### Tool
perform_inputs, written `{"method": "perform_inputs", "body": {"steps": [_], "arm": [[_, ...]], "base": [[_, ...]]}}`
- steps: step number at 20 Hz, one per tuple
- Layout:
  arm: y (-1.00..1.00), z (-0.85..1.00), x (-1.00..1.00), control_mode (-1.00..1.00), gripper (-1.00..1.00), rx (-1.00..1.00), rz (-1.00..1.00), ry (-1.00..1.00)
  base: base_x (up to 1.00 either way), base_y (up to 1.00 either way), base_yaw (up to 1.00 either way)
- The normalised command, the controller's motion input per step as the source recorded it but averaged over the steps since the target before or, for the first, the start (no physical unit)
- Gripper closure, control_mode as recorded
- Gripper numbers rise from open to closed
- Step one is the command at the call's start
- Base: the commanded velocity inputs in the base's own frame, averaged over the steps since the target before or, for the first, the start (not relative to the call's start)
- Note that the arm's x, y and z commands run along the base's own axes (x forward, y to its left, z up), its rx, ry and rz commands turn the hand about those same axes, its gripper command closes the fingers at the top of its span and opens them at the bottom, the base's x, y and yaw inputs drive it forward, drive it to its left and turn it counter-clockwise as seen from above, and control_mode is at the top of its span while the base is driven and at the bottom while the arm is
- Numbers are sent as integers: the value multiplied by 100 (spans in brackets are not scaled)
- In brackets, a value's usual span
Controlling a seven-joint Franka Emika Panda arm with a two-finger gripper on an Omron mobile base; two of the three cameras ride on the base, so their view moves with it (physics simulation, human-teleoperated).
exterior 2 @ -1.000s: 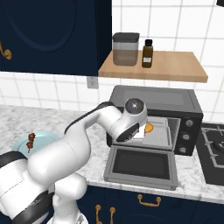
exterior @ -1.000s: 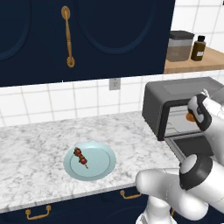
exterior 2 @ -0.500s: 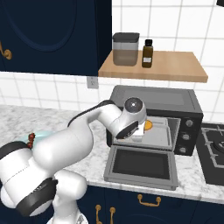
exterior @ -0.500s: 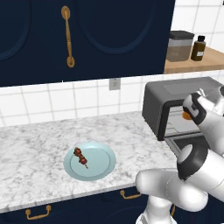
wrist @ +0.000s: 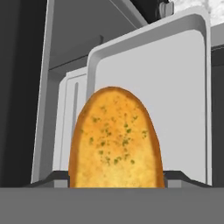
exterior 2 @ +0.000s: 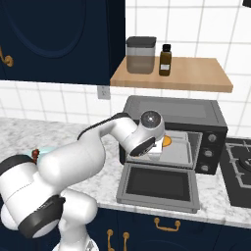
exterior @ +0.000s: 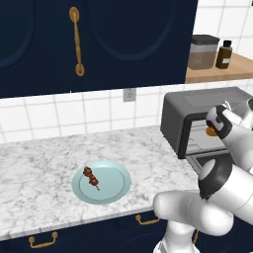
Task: Pick up the kebab skewer and baguette bread, and place them inside the toaster oven. Close the toaster oven door and start by setting the timer.
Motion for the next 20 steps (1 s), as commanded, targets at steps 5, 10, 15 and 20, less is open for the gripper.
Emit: {"method": "perform_inputs", "body": {"steps": [5,10,15,20], "arm": [[0,-27,8,-100,100,0,0,0],[0,-14,14,-100,-100,0,0,0],[0,0,4,-100,-100,0,0,0],[0,0,1,-100,-100,0,0,0]], "base": [[0,0,0],[0,0,0],[0,0,0],[0,0,0]]}}
